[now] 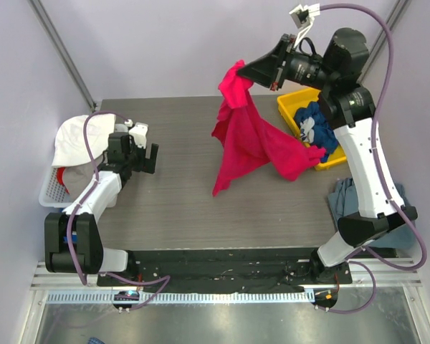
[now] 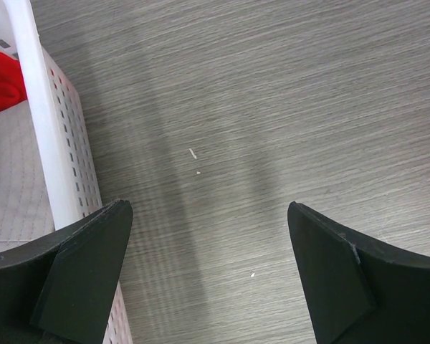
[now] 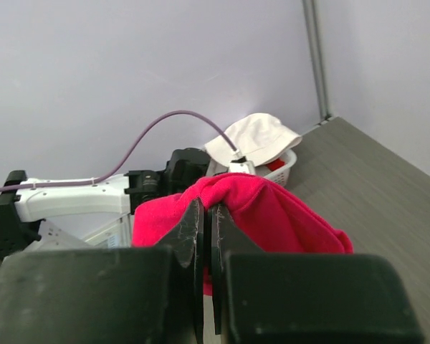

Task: Fold and stack the t-shirts
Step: Move the tshirt to the center of the board

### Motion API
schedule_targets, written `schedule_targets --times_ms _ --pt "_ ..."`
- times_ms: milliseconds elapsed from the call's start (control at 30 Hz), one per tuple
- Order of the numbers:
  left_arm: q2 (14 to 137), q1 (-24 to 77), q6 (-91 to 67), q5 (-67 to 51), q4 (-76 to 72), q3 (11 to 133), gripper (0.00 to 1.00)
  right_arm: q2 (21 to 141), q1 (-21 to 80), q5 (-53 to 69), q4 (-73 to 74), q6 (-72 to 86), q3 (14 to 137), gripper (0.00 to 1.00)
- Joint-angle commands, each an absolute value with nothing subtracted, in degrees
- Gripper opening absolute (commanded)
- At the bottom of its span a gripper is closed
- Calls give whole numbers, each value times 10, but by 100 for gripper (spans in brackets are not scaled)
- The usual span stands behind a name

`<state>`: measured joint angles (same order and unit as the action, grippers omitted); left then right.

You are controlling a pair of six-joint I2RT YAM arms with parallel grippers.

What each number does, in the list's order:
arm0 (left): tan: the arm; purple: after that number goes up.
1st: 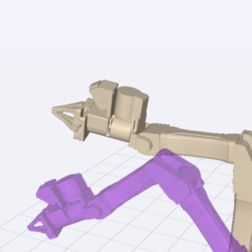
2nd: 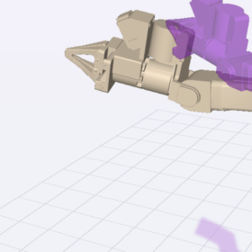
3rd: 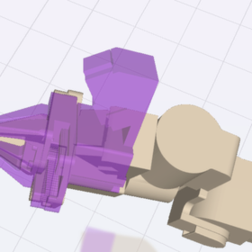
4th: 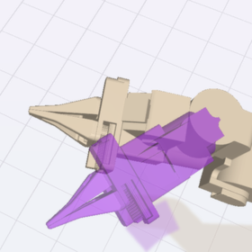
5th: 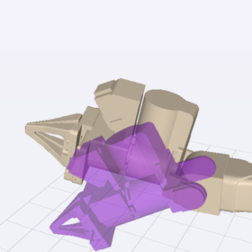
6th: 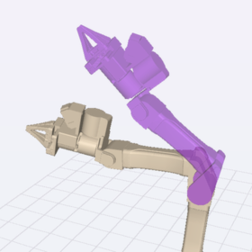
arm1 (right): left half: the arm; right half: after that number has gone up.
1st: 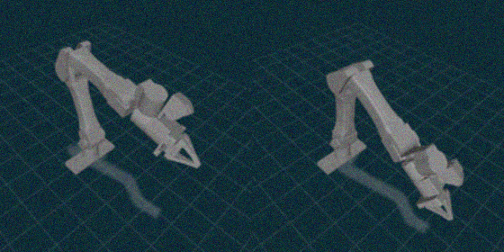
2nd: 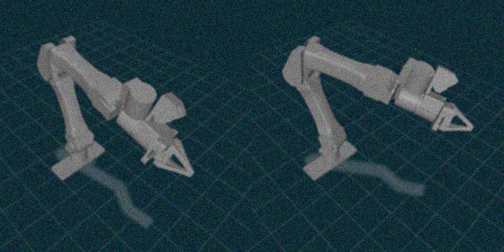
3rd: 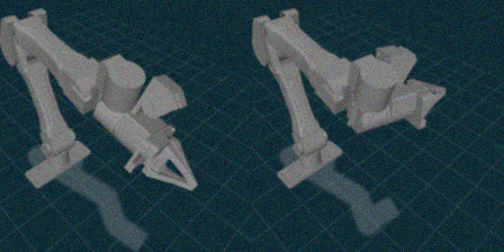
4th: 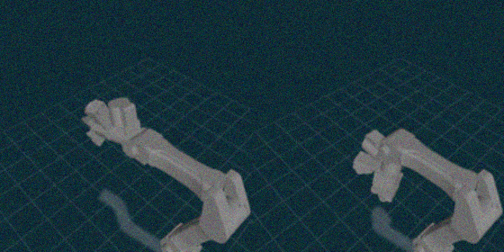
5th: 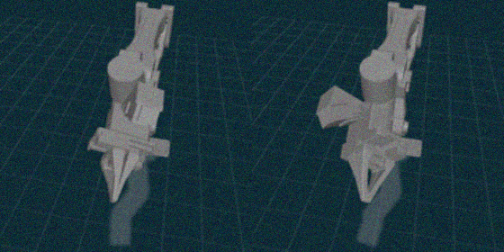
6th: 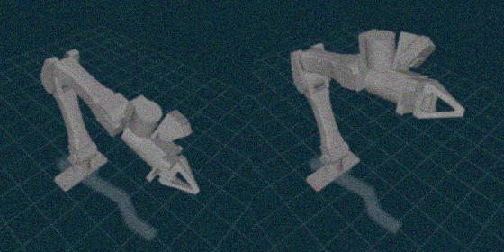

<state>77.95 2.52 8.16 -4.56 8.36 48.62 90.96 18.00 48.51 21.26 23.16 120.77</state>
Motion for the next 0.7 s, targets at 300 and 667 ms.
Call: schedule_targets --times_ms 300,667 --pt "759 27 92 -25 52 496 95 986 303 469 178 205 1157 1" --pt "700 26 69 43 27 475 95 1048 307 416 282 91 1151 1"
